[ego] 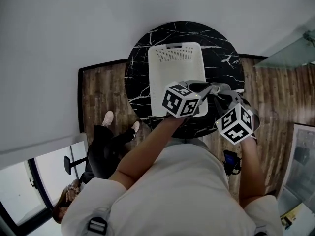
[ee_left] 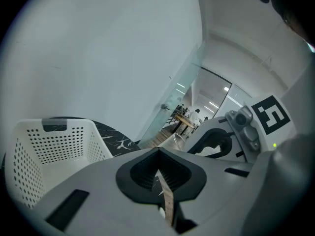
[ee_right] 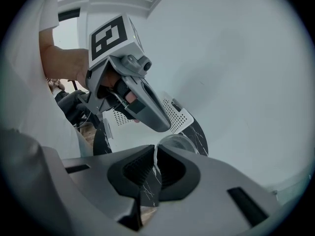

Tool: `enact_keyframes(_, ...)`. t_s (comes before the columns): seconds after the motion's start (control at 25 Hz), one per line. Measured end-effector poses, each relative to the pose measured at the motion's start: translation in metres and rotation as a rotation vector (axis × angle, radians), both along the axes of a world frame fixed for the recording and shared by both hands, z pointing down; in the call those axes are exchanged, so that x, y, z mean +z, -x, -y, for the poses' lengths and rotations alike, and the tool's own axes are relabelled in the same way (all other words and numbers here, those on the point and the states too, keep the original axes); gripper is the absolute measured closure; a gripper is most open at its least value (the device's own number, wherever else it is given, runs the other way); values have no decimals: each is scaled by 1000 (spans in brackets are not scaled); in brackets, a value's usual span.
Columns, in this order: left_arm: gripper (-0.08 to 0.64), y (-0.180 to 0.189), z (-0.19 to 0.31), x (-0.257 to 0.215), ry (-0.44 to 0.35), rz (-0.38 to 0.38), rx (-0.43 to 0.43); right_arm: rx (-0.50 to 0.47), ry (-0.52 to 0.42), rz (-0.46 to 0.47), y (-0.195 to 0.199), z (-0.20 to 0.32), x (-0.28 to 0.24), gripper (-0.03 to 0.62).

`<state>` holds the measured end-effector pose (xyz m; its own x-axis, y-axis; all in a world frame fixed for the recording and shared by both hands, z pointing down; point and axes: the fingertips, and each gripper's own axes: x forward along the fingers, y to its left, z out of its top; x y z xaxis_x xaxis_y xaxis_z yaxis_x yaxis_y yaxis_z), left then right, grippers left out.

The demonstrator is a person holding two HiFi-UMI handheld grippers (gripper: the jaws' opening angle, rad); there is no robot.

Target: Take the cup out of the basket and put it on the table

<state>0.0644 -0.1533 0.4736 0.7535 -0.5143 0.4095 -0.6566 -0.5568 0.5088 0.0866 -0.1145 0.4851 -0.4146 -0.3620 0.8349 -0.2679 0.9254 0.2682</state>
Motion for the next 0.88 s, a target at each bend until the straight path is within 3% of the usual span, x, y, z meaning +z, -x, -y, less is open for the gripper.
enact_keyframes(0.4, 555, -67, -7, 1, -7, 27, 141, 120, 21, -2, -58, -13, 9, 569)
enact_keyframes(0.88, 555, -95, 0, 17, 3, 89, 191, 149, 62, -5, -81, -15, 35, 569)
